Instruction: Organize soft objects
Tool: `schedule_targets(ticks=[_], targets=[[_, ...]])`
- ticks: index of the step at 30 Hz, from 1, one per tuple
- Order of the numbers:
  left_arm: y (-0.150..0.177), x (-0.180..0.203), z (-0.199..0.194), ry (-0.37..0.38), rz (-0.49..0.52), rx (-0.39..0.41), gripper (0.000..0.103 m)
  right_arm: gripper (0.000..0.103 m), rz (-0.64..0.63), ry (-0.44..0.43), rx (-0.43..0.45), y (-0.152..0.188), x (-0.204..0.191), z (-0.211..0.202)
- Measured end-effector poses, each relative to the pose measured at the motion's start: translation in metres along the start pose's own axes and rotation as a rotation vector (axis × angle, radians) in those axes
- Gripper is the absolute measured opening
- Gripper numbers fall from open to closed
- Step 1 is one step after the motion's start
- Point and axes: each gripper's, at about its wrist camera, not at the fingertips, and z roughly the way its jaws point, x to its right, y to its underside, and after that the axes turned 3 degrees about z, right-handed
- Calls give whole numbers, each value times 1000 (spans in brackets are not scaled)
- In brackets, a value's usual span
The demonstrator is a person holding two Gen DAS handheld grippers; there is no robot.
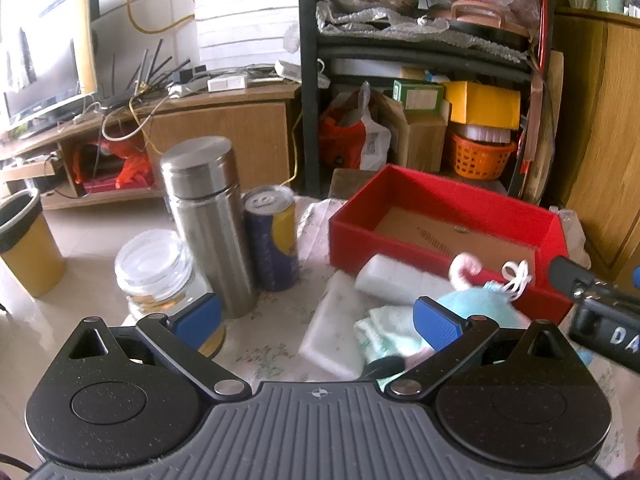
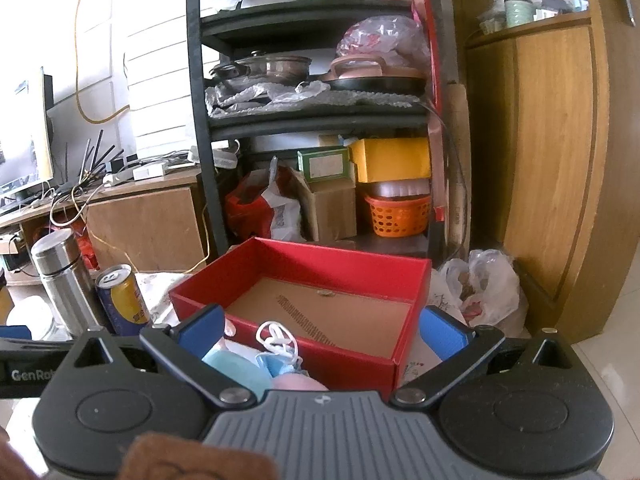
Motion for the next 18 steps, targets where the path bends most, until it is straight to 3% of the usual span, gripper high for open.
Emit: schedule_targets(ticks=[8, 15, 18], targets=[[13, -38, 9, -36, -28, -75, 97, 79, -61, -40, -77, 9, -2, 0], [27, -55, 25, 18, -43, -197, 97, 79, -101, -70, -113, 12, -8, 1], [32, -63, 35, -33, -29, -225, 97, 79, -98, -73, -116, 11, -6, 1]])
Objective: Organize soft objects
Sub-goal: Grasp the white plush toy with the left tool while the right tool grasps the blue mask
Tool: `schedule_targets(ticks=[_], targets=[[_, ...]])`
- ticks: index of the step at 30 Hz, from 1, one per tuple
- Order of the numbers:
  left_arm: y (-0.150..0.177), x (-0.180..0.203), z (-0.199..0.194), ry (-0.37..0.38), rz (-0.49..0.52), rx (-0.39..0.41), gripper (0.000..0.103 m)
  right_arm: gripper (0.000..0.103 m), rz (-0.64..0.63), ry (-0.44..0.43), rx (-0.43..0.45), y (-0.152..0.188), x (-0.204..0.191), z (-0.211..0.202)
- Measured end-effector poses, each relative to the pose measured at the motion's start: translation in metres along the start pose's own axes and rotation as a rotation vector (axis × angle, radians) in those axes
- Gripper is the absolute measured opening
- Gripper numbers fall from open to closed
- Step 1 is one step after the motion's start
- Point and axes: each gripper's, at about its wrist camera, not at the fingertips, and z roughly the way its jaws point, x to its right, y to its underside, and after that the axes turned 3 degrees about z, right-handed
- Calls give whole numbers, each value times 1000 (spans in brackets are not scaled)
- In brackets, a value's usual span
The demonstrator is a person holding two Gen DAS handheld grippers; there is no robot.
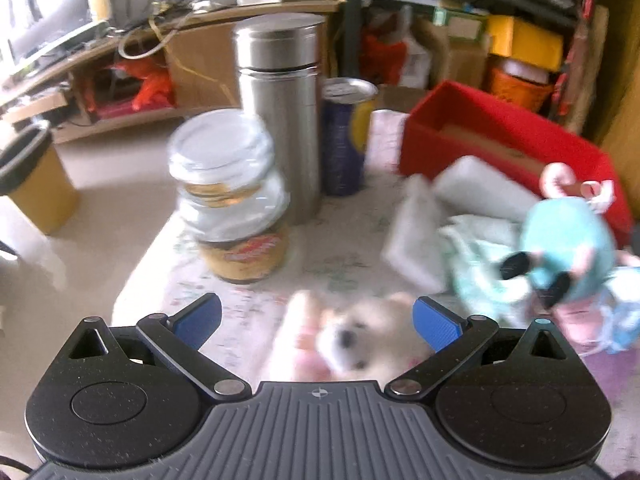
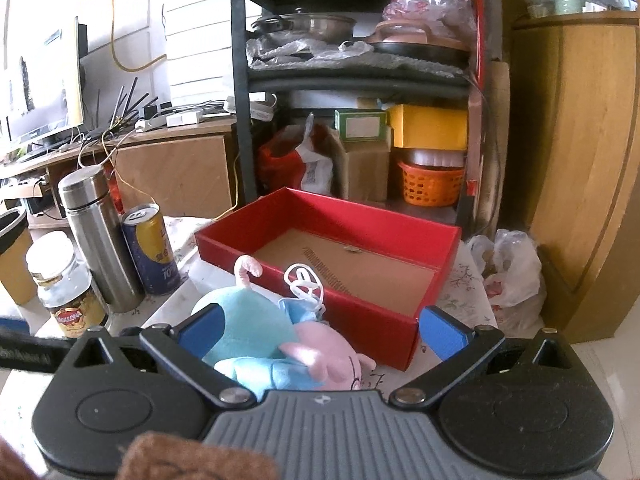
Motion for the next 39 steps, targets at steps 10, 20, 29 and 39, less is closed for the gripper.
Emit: schedule_targets(ticks=[10, 20, 29, 39], targets=[[5, 2, 35, 60, 5, -135, 97, 79, 14, -9, -27, -2, 7, -1], [9, 13, 61, 209, -112, -218, 88, 79, 51, 0, -54, -1, 21, -1], [8, 15, 41, 258, -147, -177, 51, 79, 99, 22, -77, 1, 45, -3], [1, -5, 14, 309, -201, -117, 51, 79, -63, -113, -52, 9, 25, -13]])
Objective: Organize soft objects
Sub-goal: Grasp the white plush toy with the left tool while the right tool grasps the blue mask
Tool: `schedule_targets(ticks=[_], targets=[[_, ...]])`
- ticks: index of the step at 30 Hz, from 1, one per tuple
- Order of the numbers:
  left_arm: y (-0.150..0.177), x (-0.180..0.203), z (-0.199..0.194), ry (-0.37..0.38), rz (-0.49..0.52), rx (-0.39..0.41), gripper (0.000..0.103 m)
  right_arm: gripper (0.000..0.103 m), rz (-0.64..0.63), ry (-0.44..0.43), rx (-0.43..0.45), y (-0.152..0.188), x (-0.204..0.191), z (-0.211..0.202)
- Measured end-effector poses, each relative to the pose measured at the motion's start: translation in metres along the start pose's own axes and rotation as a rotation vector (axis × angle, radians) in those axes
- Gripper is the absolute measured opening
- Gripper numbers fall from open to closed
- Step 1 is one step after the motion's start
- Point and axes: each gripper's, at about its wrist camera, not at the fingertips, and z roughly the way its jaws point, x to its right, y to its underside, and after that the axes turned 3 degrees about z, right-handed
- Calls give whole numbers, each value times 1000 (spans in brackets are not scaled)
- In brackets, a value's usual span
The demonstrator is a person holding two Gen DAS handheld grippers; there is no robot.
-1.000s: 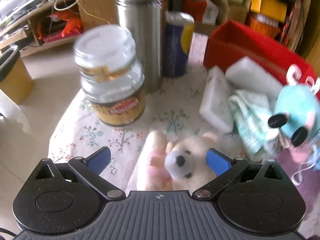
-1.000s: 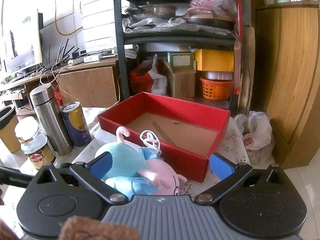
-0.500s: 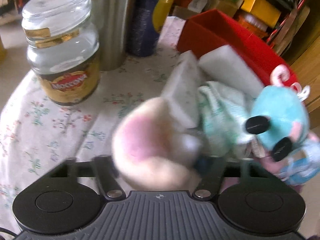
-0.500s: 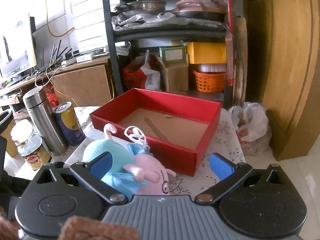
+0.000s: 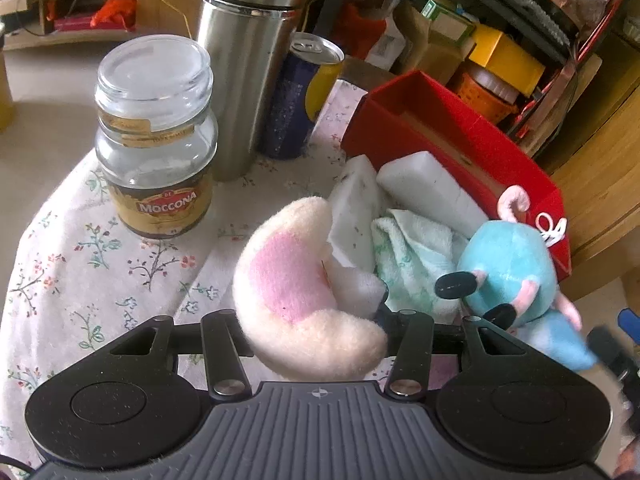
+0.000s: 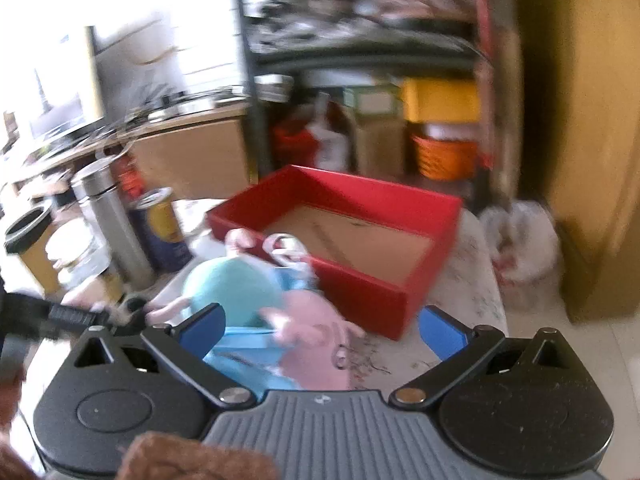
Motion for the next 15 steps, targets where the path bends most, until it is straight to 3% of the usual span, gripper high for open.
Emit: schedule_targets(ticks=[8, 11, 15], targets=[[-3, -2, -4, 35, -1, 1, 52, 77, -306, -86, 69, 24, -34, -11], [-2, -3, -6, 42, 0, -2, 52, 68, -385, -138, 25, 32, -45, -5], [-1, -5, -7, 48, -1, -7, 52, 46, -393, -237, -77, 40, -61, 11]])
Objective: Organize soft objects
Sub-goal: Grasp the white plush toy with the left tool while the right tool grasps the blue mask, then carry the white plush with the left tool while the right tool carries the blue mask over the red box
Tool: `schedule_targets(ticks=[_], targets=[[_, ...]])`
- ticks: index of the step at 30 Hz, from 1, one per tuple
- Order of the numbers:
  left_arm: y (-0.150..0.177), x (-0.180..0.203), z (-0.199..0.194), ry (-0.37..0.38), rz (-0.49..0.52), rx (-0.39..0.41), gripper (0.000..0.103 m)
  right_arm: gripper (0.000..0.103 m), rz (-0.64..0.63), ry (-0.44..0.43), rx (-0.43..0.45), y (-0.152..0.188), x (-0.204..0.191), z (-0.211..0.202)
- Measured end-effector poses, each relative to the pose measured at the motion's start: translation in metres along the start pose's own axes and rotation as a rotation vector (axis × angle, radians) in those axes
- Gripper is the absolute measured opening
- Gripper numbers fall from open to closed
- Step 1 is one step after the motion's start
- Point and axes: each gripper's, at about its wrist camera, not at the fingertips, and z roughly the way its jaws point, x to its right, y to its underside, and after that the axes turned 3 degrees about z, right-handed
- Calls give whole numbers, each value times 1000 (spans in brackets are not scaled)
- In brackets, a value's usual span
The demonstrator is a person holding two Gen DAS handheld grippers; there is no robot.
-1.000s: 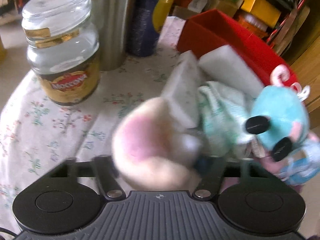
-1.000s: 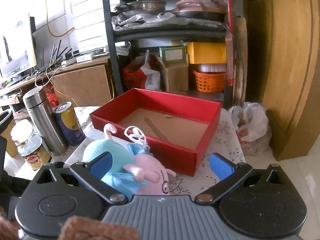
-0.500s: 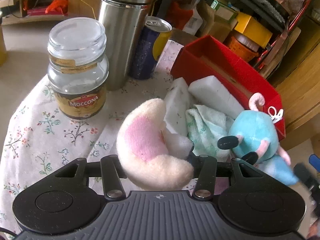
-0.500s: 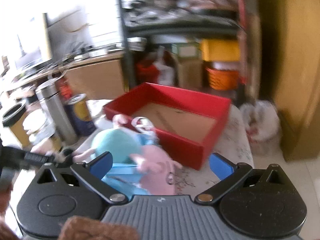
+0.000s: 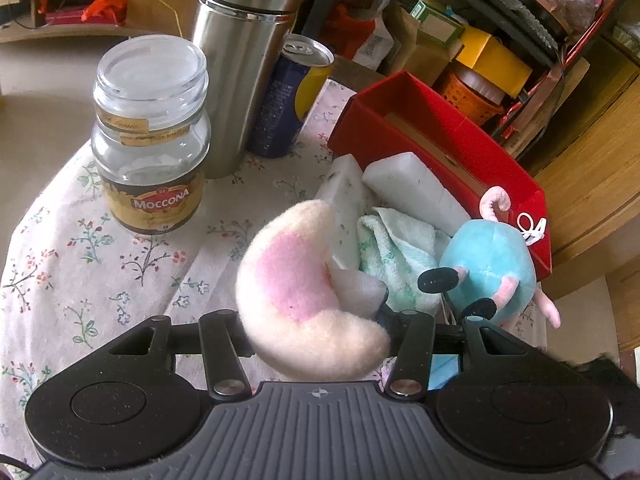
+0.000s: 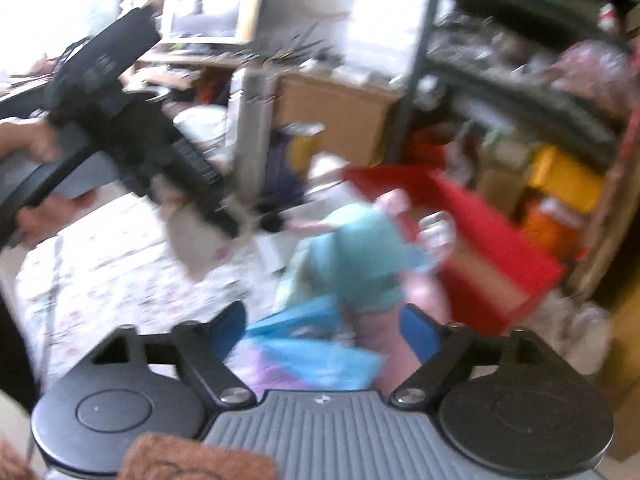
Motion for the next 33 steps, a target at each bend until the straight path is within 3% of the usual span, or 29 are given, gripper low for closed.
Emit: schedule_targets(ticks=[6, 8, 10, 15, 20, 27, 33], targets=[[1, 5, 2, 4, 23, -10, 53, 34, -62, -16, -117, -2, -18, 43], [1, 6, 2, 5, 24, -12, 53, 19, -88, 15, -151, -3, -21, 54], [1, 6, 2, 7, 27, -13, 53, 0, -26, -2, -191, -4, -15, 64], [-1, 8, -3, 14, 27, -6, 53, 0, 166, -62, -191, -11, 12, 60], [-1, 15, -14, 5, 42, 26, 53, 0, 378, -179, -165, -15, 39, 44], [2, 30, -33, 3, 32, 61, 53, 0, 565, -309, -65, -21, 61, 1], [-7, 46, -57, 56, 34, 104, 54, 0, 676, -349, 56, -36, 73, -35]])
